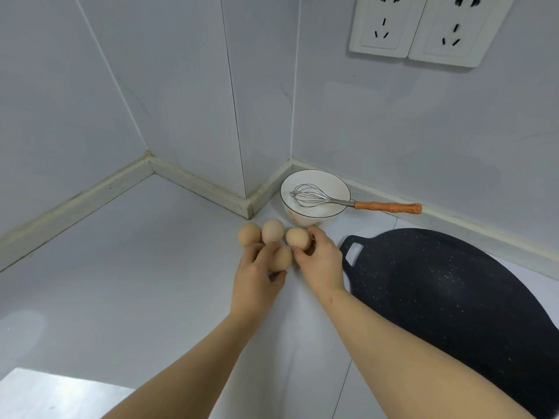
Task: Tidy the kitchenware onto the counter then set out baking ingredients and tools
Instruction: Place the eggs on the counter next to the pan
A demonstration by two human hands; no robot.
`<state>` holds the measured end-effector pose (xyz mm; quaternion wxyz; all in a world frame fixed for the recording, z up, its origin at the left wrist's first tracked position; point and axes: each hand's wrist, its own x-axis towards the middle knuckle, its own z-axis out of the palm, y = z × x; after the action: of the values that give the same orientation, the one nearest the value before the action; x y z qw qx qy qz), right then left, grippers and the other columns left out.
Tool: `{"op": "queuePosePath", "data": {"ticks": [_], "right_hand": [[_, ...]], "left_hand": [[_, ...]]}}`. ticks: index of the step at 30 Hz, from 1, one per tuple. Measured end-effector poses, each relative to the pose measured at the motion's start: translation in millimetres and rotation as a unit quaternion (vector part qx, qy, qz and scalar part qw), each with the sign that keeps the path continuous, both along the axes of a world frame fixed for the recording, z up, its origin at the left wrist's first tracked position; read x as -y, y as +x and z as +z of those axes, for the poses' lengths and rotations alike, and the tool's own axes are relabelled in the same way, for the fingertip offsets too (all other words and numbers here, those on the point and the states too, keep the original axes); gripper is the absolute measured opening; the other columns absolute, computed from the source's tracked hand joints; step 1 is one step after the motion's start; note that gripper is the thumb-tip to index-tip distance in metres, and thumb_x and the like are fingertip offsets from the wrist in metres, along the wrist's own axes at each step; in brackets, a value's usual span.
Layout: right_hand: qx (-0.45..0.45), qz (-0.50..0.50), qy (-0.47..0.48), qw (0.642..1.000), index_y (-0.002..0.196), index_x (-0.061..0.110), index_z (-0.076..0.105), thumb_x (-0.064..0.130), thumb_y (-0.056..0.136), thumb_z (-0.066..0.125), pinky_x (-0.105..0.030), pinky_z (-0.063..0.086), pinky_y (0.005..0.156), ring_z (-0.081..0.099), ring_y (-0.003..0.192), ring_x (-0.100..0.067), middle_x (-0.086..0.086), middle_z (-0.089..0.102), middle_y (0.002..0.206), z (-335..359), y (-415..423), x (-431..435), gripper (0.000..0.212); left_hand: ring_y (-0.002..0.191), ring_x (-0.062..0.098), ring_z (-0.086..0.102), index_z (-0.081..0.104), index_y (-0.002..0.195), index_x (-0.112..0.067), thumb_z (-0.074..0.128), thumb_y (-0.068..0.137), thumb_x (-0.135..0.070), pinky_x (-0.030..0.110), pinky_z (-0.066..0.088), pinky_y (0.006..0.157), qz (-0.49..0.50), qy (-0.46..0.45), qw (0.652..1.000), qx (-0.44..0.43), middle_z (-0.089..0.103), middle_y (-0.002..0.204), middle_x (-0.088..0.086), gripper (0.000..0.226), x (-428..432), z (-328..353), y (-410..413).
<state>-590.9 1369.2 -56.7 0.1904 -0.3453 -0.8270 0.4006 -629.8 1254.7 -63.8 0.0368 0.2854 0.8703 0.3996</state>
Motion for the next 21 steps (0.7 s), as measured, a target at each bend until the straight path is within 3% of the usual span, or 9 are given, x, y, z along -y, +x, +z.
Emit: {"op": "queuePosePath", "data": {"ticks": [5, 9, 15, 21], "right_hand": [[-0.027, -0.038, -0.051, 0.998, 0.126, 0.010, 0.051, 0.016, 0.088, 0.058, -0.025, 0.039, 0.091, 0.053, 0.112, -0.022, -0.008, 0.052, 0.125, 3, 16, 5, 0.040], [-0.017, -0.024, -0.060, 0.998, 0.127, 0.009, 0.049, 0.010, 0.089, 0.054, -0.028, 0.038, 0.097, 0.048, 0.119, -0.021, -0.009, 0.047, 0.130, 2, 35, 9, 0.039], [0.004, -0.020, -0.072, 0.997, 0.130, 0.010, 0.046, 0.013, 0.089, 0.055, -0.031, 0.039, 0.100, 0.047, 0.121, -0.021, -0.009, 0.046, 0.132, 6, 49, 9, 0.042], [0.028, -0.017, -0.078, 0.996, 0.130, 0.010, 0.046, 0.012, 0.088, 0.054, -0.031, 0.038, 0.102, 0.045, 0.123, -0.022, -0.010, 0.046, 0.132, 6, 49, 9, 0.043]], "left_hand": [[0.093, 0.019, 0.056, 0.059, 0.118, -0.013, 0.066, 0.079, -0.009, 0.020, 0.038, 0.074, -0.002, -0.005, 1.000, 0.018, 0.052, 0.116, 0.000, 0.040, 0, 2, 4], [0.080, 0.010, 0.052, 0.060, 0.115, -0.016, 0.068, 0.078, -0.011, 0.015, 0.038, 0.073, -0.033, -0.005, 0.999, 0.034, 0.052, 0.117, -0.003, 0.038, 1, 3, 11], [0.100, 0.014, 0.056, 0.058, 0.118, -0.017, 0.065, 0.081, -0.015, 0.013, 0.033, 0.074, -0.032, -0.021, 0.999, 0.030, 0.056, 0.119, -0.005, 0.037, 0, 5, 19], [0.111, 0.019, 0.048, 0.056, 0.117, -0.018, 0.063, 0.084, -0.021, 0.024, 0.035, 0.075, -0.014, -0.071, 0.997, -0.002, 0.057, 0.118, -0.004, 0.034, 0, 8, 7]]}}
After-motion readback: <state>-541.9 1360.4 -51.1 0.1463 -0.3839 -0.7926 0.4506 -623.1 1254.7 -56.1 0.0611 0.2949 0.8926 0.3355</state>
